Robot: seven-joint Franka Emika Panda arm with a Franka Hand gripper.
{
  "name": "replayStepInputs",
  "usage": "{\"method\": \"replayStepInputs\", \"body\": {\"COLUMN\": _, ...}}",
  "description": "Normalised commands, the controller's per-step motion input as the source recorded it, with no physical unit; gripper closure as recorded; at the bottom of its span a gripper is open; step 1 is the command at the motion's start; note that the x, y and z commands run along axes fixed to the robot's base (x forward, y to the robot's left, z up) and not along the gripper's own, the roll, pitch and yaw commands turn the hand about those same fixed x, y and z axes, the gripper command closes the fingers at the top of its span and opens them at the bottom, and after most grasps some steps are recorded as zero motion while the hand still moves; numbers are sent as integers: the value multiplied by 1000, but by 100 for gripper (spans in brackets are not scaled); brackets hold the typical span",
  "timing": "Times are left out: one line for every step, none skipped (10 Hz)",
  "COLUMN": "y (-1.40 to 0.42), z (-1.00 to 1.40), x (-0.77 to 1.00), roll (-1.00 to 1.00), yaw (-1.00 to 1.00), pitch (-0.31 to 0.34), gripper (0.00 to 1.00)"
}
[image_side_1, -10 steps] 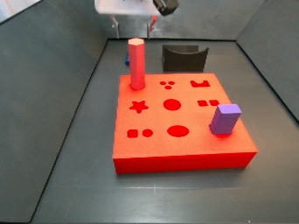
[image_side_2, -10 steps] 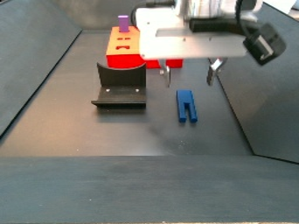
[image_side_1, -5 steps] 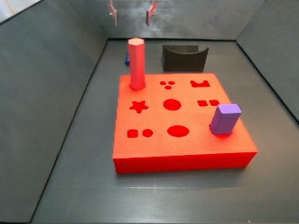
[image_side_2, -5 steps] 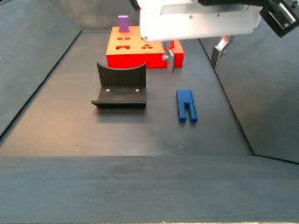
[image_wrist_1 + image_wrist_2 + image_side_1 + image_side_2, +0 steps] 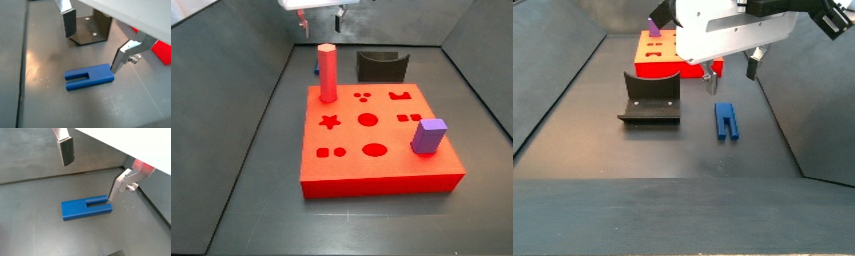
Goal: Pick up the square-circle object. Move up. Rotate the square-circle object. Place the square-circle object on the fixture. Regrasp the square-circle object. Move to above the board. Insert the square-circle object.
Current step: Rotate the square-circle object.
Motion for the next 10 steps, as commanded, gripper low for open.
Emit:
{"method": "replayStepInputs", "body": {"y": 0, "z": -39, "x": 31, "roll": -1, "yaw": 1000, "pitch": -3, "gripper": 0}}
{"method": "replayStepInputs", "body": {"y": 0, "z": -38, "x": 31, "roll": -1, "yaw": 1000, "pitch": -4, "gripper": 0}}
{"method": "replayStepInputs", "body": {"y": 0, "z": -36, "x": 32, "roll": -1, "yaw": 1000, "pitch": -4, "gripper": 0}}
{"method": "replayStepInputs", "body": {"y": 1, "z": -35, "x": 32, "roll": -1, "yaw": 1000, "pitch": -4, "gripper": 0}}
{"method": "replayStepInputs", "body": {"y": 1, "z": -35, "x": 33, "roll": -1, "yaw": 1000, "pitch": -4, "gripper": 0}}
{"method": "replayStepInputs", "body": {"y": 1, "z": -34, "x": 33, "roll": -1, "yaw": 1000, "pitch": -4, "gripper": 0}}
{"method": "replayStepInputs", "body": {"y": 1, "z": -34, "x": 33, "roll": -1, "yaw": 1000, "pitch": -4, "gripper": 0}}
{"method": "replayStepInputs", "body": {"y": 1, "z": -34, "x": 33, "roll": -1, "yaw": 1000, "pitch": -5, "gripper": 0}}
{"method": "replayStepInputs", "body": {"y": 1, "z": -34, "x": 33, "roll": -2, "yaw": 1000, "pitch": -5, "gripper": 0}}
{"method": "replayStepInputs", "body": {"y": 1, "z": -34, "x": 33, "roll": -2, "yaw": 1000, "pitch": -5, "gripper": 0}}
